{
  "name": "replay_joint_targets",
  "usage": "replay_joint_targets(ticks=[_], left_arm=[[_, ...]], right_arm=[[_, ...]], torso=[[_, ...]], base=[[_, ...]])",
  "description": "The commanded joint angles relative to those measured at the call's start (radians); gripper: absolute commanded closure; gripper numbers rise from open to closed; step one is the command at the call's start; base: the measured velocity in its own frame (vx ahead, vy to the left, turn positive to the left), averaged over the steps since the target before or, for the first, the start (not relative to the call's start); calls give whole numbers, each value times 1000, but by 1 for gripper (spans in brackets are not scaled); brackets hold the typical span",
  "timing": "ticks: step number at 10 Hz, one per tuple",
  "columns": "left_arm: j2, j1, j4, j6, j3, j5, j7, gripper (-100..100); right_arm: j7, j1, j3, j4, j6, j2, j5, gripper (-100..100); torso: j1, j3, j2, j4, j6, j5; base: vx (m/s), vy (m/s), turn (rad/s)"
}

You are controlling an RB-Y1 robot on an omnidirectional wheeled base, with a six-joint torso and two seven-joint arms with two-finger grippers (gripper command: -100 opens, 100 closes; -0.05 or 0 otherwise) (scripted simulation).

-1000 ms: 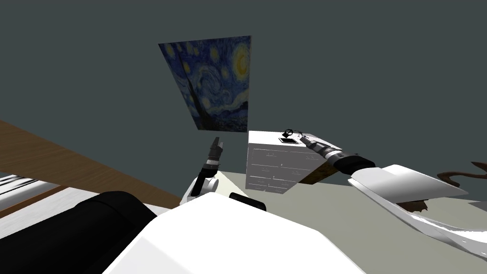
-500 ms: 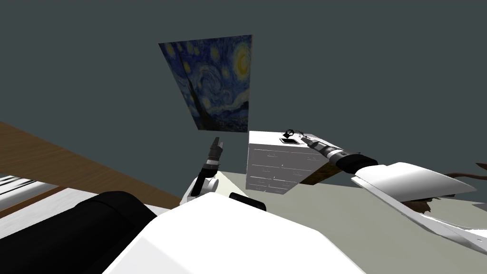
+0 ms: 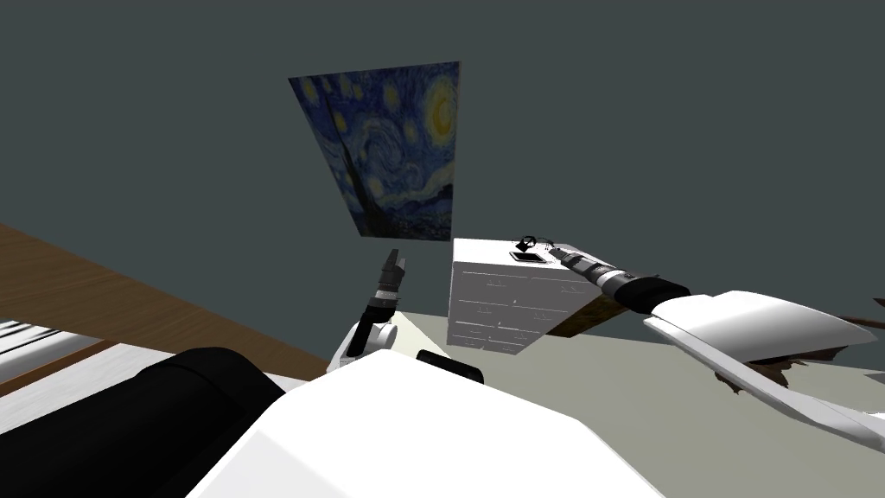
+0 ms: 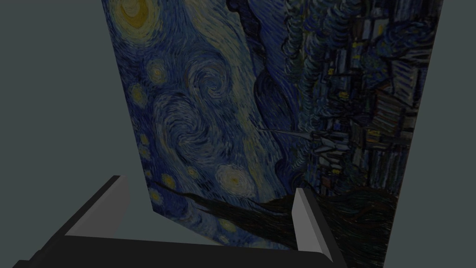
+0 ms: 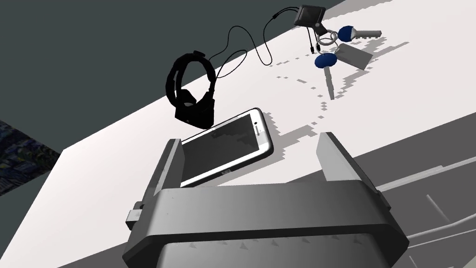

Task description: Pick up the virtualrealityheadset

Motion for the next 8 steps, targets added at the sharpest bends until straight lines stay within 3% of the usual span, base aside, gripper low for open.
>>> replay_joint_targets(ticks=[1, 8], left_arm=[[0, 0, 0, 0, 0, 0, 0, 0], [0, 0, 0, 0, 0, 0, 0, 0]], right_arm=[[6, -9, -3, 22, -8, -33, -50, -100], [13, -18, -5, 45, -17, -65, -265, -100]], torso=[[0, 0, 0, 0, 0, 0], [1, -1, -1, 0, 0, 0]], base=[[18, 15, 22], [12, 8, 5]])
